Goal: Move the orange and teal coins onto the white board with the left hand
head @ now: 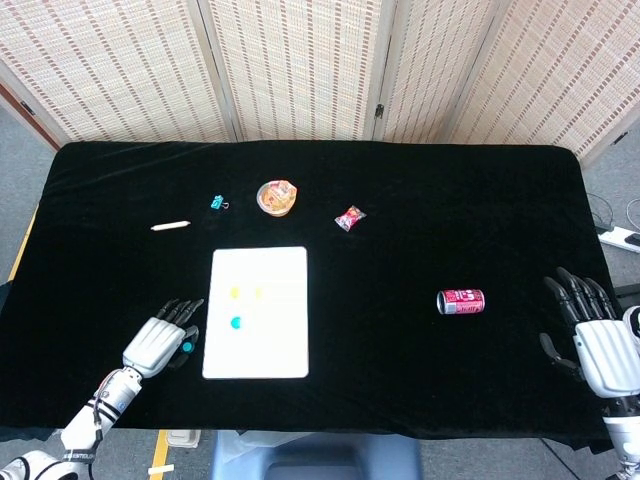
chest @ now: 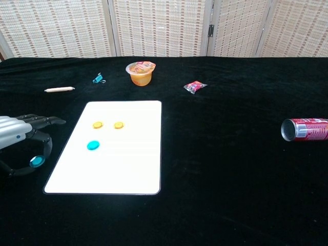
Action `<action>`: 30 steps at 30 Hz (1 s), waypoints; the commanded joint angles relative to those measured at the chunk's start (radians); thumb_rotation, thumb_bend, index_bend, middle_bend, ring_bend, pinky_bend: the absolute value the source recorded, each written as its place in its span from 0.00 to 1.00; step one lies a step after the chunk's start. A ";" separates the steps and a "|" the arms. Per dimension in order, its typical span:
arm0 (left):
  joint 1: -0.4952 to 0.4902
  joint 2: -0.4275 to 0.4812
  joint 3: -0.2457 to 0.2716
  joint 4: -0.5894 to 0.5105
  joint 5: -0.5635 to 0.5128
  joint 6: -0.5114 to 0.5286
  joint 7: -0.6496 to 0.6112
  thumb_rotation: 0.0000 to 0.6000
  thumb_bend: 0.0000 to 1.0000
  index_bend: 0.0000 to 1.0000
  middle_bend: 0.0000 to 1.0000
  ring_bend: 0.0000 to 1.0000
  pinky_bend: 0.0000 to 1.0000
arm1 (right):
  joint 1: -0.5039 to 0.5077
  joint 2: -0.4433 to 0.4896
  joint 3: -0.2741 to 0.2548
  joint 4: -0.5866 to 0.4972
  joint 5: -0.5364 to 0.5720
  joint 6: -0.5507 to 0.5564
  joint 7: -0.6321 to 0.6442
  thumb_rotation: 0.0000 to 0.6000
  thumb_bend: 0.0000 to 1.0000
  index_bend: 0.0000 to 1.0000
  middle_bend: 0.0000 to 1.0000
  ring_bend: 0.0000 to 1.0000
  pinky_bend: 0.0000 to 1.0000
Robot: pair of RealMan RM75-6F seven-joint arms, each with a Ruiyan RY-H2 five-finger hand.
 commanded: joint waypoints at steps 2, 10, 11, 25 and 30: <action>-0.024 0.037 -0.030 -0.051 0.001 -0.003 -0.014 1.00 0.41 0.50 0.04 0.00 0.00 | 0.000 0.000 0.001 0.003 0.001 0.001 0.004 1.00 0.46 0.00 0.01 0.00 0.00; -0.112 0.022 -0.104 -0.101 -0.028 -0.076 0.008 1.00 0.42 0.49 0.04 0.00 0.00 | 0.002 0.000 0.003 0.009 0.004 -0.003 0.010 1.00 0.46 0.00 0.01 0.00 0.00; -0.129 0.015 -0.114 -0.106 -0.038 -0.095 0.017 1.00 0.42 0.49 0.04 0.00 0.00 | 0.002 0.001 0.003 0.008 0.006 -0.003 0.010 1.00 0.46 0.00 0.01 0.00 0.00; -0.265 -0.090 -0.171 -0.094 -0.149 -0.236 0.151 1.00 0.41 0.47 0.04 0.00 0.00 | 0.004 -0.002 0.005 0.011 0.026 -0.020 0.007 1.00 0.46 0.00 0.01 0.00 0.00; -0.290 -0.126 -0.173 -0.073 -0.198 -0.257 0.200 1.00 0.41 0.47 0.04 0.00 0.00 | 0.003 -0.002 0.006 0.013 0.031 -0.022 0.009 1.00 0.46 0.00 0.01 0.00 0.00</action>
